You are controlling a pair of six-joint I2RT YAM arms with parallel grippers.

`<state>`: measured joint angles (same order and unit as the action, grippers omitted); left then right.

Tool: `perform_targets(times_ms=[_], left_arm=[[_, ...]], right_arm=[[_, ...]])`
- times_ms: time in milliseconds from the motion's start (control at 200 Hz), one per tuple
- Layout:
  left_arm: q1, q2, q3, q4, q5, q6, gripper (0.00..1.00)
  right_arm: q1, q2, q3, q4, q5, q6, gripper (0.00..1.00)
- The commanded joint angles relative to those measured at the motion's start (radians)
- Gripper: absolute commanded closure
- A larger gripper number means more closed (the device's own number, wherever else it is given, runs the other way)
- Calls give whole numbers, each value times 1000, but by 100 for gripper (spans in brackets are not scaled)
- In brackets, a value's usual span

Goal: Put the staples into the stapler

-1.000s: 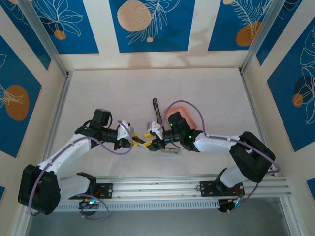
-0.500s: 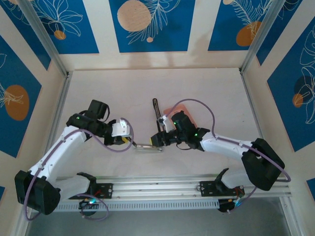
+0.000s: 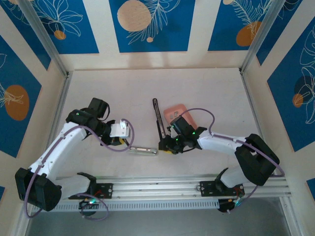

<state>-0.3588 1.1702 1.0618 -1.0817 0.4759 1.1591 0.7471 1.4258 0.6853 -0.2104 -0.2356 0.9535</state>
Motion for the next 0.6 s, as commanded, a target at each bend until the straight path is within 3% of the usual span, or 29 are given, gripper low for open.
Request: perform_targets(times_ms=[0,595], left_arm=[[-3,-1,40,-19,26,22,83],[-5,14,32,3,36,7,83]], right_arm=[[6,18,24,-9,-24,51,63],[40,178,99,21,-56,56,73]])
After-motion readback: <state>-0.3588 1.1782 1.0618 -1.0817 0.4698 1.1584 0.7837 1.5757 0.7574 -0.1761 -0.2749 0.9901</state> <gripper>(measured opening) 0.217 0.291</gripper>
